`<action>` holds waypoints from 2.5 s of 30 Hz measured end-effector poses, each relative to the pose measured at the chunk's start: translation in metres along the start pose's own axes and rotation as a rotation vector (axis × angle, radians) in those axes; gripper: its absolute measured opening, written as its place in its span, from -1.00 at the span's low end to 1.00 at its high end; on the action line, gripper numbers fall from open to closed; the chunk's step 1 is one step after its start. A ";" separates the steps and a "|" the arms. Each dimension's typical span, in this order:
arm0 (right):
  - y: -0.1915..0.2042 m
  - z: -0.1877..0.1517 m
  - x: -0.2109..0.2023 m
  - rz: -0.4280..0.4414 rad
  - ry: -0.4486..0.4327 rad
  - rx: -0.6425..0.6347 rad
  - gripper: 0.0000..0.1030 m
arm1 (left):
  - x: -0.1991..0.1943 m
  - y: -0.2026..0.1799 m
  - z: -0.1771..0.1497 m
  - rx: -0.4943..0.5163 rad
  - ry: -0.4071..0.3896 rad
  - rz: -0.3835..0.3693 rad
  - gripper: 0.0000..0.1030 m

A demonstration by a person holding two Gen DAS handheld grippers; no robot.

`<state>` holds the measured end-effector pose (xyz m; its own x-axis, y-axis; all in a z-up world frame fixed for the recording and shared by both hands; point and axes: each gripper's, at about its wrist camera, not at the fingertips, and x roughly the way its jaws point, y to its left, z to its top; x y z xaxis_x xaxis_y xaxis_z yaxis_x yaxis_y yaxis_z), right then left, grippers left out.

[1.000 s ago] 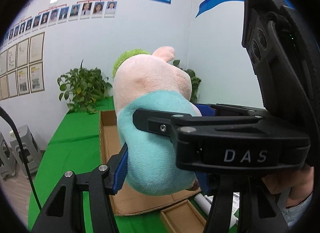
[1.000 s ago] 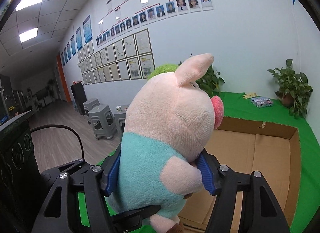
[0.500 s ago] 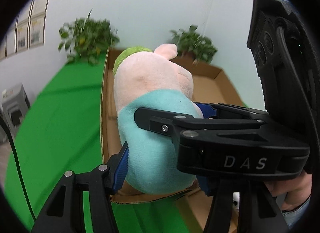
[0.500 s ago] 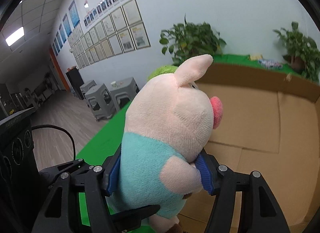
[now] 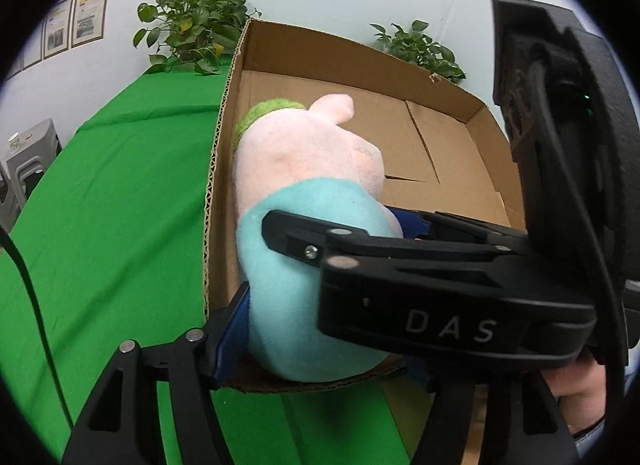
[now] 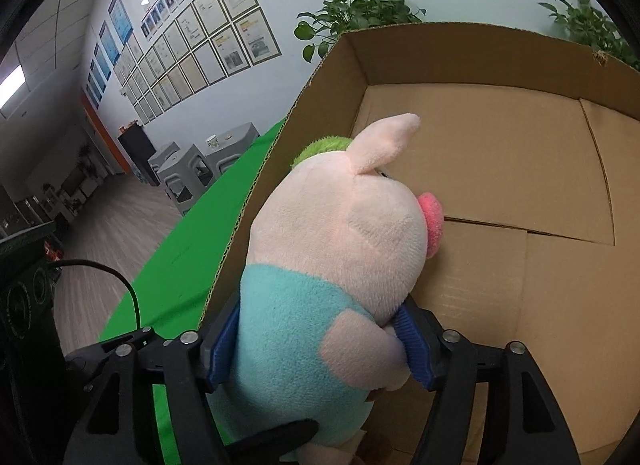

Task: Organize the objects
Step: 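Carry the held pig plush with both tools into the large cardboard box, then open both tools to release the plush and withdraw them, then move both tools toward the long narrow cardboard box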

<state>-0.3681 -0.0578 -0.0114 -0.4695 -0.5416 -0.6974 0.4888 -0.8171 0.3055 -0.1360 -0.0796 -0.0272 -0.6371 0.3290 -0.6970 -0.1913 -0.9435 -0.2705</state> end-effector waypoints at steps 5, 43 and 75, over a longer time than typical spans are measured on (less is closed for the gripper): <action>-0.004 0.001 0.002 0.056 0.043 0.051 0.60 | -0.003 0.000 -0.005 0.008 -0.026 0.015 0.32; -0.011 -0.117 -0.190 -0.075 -0.190 0.118 0.99 | -0.107 -0.048 -0.055 0.071 -0.207 0.307 0.48; 0.003 -0.252 -0.340 -0.392 -0.269 0.022 -0.48 | -0.116 -0.124 -0.088 0.102 -0.280 0.207 -0.85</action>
<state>-0.0216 0.1732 0.0632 -0.7907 -0.2215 -0.5707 0.2230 -0.9724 0.0685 0.0275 0.0027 0.0284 -0.8472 0.1209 -0.5173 -0.1019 -0.9927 -0.0651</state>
